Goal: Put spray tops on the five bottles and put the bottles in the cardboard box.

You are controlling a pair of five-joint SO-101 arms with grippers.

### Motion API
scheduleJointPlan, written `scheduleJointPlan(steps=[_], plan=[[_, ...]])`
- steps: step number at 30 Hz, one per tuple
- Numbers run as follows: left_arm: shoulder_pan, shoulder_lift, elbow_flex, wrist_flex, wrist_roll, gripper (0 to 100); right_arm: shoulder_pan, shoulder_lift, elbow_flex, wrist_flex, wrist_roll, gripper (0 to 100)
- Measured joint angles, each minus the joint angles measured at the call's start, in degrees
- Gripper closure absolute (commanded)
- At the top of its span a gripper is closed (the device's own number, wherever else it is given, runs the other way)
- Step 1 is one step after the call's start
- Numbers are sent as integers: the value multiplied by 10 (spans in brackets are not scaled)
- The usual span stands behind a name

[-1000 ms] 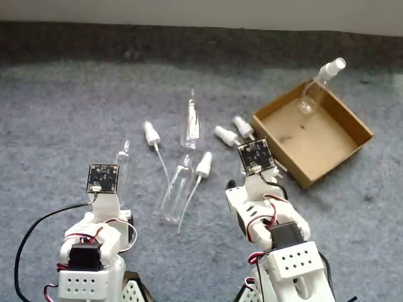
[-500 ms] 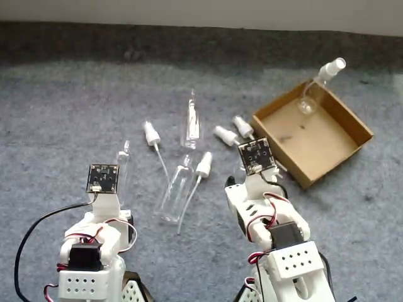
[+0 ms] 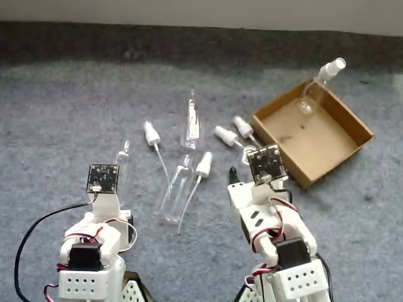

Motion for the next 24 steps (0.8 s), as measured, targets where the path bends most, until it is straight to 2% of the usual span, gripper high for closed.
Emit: scheduleJointPlan(steps=[8, 24], plan=[[0, 0, 0, -2, 0, 995, -1, -128, 50, 11, 0, 792], [0, 0, 0, -29, -1, 995, -1, -145, 85, 11, 0, 792]])
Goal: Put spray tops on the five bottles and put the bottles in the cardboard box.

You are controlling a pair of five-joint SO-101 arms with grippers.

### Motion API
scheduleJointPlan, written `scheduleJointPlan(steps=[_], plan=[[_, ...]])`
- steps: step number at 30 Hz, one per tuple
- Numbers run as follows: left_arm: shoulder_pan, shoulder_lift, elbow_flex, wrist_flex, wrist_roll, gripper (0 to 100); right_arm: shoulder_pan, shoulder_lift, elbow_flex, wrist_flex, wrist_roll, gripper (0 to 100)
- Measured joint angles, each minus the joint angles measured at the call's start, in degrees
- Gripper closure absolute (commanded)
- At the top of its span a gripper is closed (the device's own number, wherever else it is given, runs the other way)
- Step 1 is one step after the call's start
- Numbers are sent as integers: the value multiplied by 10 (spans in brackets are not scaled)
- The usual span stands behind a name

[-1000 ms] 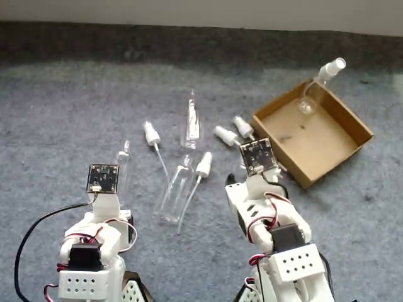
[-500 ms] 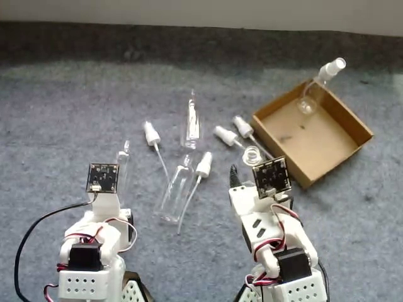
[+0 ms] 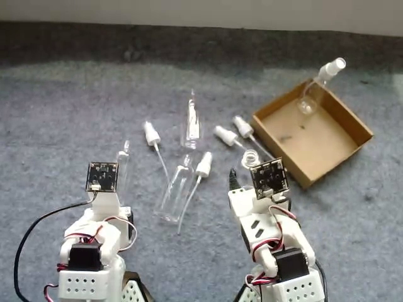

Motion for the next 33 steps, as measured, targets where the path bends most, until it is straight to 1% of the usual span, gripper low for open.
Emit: scheduleJointPlan(steps=[10, 13, 19, 23, 28, 33], plan=[[-6, 1, -6, -31, 0, 995, 0, -1, 12, 0, 0, 792], [-10, 5, -47, -31, 0, 995, 1, -1, 30, -4, 0, 792], [-11, 0, -158, -30, -1, 995, 0, -1, 55, -50, 0, 792], [-11, 0, -206, -13, -1, 995, 0, -1, 56, -61, 0, 792], [-11, 0, -244, -11, -1, 995, 0, -1, 56, -61, 0, 792], [-11, 0, -247, -5, -2, 995, 0, -1, 56, -61, 0, 792]])
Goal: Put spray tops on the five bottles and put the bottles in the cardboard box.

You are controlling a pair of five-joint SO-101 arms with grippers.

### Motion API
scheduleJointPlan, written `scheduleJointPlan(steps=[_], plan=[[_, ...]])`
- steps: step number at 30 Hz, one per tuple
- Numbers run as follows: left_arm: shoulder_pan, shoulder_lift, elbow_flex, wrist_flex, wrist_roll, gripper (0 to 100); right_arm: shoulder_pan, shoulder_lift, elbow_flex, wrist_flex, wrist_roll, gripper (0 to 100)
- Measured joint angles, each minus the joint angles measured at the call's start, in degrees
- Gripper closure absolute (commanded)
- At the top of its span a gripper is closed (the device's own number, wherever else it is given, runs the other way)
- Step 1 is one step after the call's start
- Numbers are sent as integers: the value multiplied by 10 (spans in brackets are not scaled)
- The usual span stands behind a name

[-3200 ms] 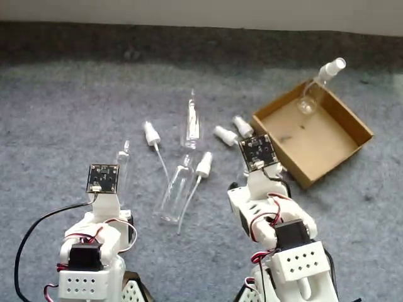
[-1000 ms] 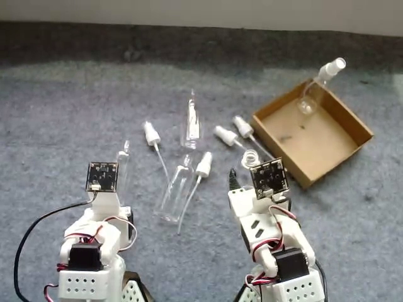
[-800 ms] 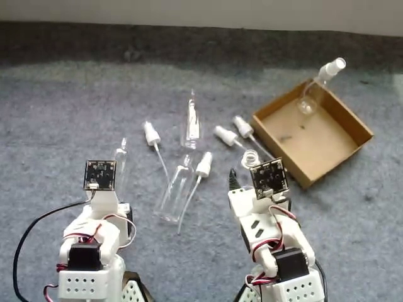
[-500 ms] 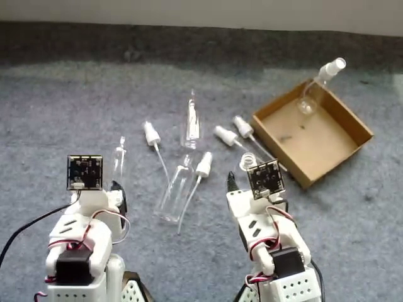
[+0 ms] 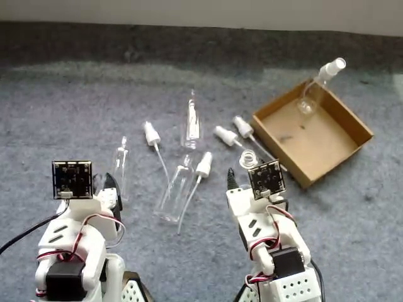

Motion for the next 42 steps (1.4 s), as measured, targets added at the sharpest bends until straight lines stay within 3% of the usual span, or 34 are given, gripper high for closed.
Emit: scheduleJointPlan(steps=[6, 12, 15, 21, 33, 38, 42], plan=[[1, 113, -1, -2, 0, 995, 0, 0, 1, 0, 0, 792], [47, 258, -4, -131, 0, 995, 0, 0, 1, 0, 0, 792], [66, 312, -41, -180, 0, 995, 0, 0, 1, 0, 0, 792], [105, 431, -183, -193, 0, 995, 0, 0, 1, 0, 0, 792], [156, 847, -500, -84, 0, 989, 0, 0, 1, 0, 0, 792], [156, 1031, -643, -28, 0, 857, 0, 0, 1, 0, 0, 792], [139, 1158, -756, 24, 62, 790, 0, 0, 1, 0, 0, 792]])
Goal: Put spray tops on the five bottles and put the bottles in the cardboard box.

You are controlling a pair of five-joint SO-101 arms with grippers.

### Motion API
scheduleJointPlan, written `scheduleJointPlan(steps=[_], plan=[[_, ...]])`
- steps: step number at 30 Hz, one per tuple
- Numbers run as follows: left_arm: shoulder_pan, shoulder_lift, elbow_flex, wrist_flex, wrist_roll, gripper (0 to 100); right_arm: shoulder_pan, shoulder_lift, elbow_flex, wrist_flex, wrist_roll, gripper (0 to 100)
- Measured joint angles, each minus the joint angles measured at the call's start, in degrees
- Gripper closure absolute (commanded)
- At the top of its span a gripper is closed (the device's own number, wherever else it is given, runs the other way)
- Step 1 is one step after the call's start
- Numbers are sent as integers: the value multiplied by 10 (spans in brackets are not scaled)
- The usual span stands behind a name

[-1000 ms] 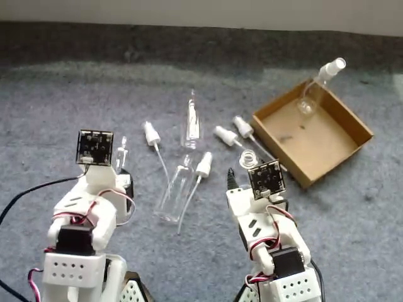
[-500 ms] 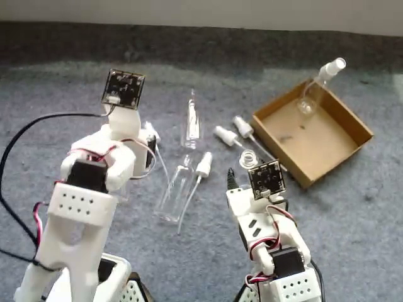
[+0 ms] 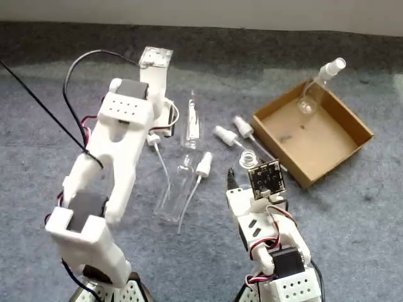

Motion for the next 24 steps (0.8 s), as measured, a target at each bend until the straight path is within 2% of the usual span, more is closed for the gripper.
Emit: scheduleJointPlan(steps=[5, 10, 24], plan=[[-27, 120, -120, 41, 82, 786, 0, 0, 0, 0, 0, 792], [-25, 212, -194, 63, 119, 786, 0, 0, 0, 0, 0, 792], [-31, 340, -277, 64, 142, 787, 0, 0, 0, 0, 0, 792]])
